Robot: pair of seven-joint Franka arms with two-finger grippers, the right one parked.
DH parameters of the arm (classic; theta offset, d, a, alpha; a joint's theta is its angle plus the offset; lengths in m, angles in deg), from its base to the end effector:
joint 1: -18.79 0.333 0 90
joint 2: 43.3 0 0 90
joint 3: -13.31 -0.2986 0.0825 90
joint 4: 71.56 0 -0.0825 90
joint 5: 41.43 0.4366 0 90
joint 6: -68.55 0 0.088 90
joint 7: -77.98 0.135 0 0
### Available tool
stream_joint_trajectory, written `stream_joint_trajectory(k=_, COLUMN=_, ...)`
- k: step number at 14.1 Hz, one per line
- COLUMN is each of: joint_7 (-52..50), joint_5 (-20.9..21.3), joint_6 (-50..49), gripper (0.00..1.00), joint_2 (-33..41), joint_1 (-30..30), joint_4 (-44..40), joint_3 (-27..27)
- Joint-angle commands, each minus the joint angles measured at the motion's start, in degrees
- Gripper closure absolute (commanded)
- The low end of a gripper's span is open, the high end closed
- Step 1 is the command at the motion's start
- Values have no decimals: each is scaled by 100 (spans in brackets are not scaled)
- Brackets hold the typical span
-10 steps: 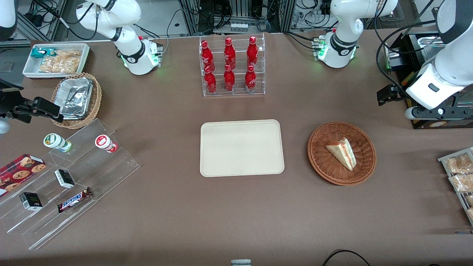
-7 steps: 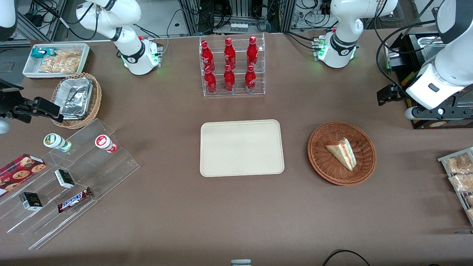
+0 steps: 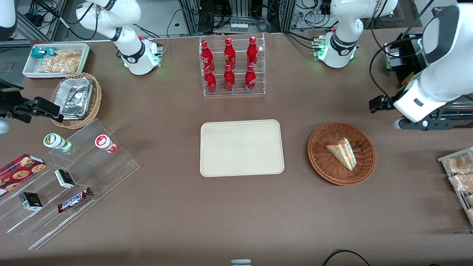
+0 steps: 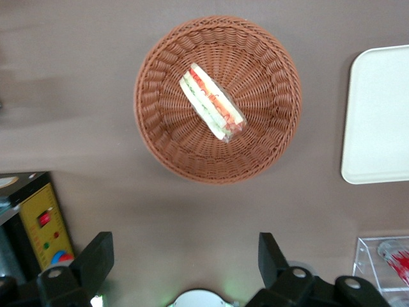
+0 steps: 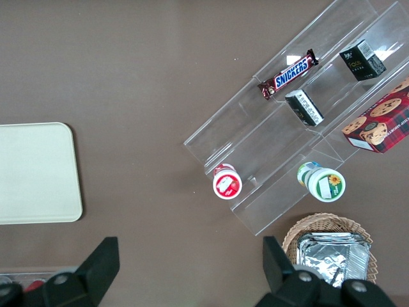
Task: Place sandwich from basket to tray
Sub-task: 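Move the left gripper over the wrapped sandwich in the wicker basket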
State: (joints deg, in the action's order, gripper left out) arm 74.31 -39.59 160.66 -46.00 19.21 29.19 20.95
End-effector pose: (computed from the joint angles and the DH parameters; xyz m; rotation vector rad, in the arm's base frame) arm 0.5959 -0.0704 0.4567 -3.0811 0.1029 0.3003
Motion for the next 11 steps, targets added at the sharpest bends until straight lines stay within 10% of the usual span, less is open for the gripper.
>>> stream_joint_trajectory(k=1, joint_7=95, joint_5=-26, joint_6=805, gripper=0, joint_2=59, joint_1=29, joint_4=865, joint_3=45)
stream_joint_trajectory(k=11, joint_7=-727, joint_5=-105, joint_6=3585, gripper=0, joint_2=-318, joint_1=64, joint_4=2740, joint_3=54)
